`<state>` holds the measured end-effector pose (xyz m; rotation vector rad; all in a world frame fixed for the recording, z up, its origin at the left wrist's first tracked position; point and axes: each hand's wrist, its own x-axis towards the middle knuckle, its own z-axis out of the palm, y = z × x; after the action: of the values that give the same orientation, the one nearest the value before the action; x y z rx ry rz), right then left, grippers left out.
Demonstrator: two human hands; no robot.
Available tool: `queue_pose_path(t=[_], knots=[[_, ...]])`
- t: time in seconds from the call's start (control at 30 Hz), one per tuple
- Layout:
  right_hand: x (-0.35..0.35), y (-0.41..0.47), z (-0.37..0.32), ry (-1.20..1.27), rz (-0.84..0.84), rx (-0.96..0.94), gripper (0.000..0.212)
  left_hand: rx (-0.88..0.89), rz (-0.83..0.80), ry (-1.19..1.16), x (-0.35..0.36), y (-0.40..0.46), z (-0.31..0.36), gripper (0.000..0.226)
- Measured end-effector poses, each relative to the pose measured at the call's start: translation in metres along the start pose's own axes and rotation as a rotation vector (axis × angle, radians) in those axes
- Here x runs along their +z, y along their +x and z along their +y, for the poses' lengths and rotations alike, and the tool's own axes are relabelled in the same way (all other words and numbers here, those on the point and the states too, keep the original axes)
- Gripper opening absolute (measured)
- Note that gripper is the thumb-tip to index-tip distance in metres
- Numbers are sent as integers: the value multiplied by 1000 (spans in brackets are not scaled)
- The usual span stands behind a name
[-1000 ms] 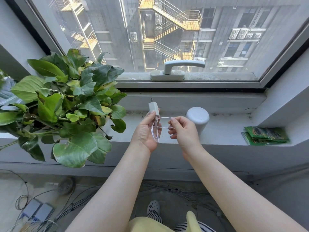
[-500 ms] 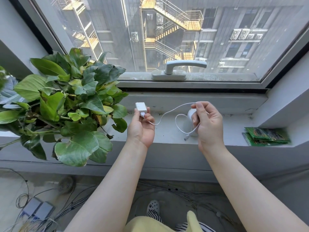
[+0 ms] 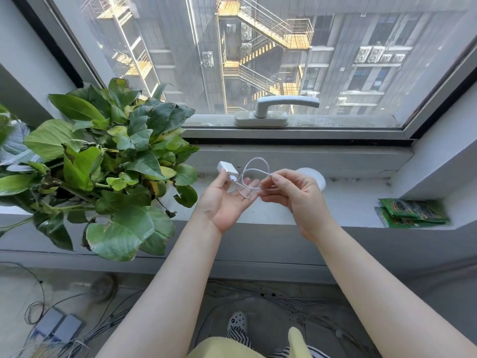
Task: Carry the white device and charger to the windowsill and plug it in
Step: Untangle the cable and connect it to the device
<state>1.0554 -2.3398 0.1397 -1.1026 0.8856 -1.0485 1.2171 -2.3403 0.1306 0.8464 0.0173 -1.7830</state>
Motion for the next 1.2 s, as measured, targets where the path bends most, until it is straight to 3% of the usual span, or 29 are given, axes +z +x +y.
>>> queue_pose_path(t=[0.2,0.4,0.5,0.6,0.77,0.83,0.9,1.0,1.2], knots=[[-5,2,2,-118,77,177,18,5,-163,-58,7,-4,5,31],[-2,12,-4,27,-38,508,47,16,-253,25,17,-10,8,41],[-5,11,-2,280,-162,616,63,10,-329,59,23,-15,10,52],[-4,10,-2,315,-89,502,52,62,-307,121,24,-18,11,39],[-6,9,-9,110,296,118,6,321,-90,514,17,-15,13,18],[-16,5,-14,20,401,-16,11,442,17,658,17,-15,11,21],[-26,-1,-20,1,455,-98,16,550,68,657,19,-16,11,25],[-37,-8,-26,50,479,-164,18,669,123,552,23,-20,15,21],[-53,-16,-31,135,461,-201,12,805,209,739,29,-25,13,23]])
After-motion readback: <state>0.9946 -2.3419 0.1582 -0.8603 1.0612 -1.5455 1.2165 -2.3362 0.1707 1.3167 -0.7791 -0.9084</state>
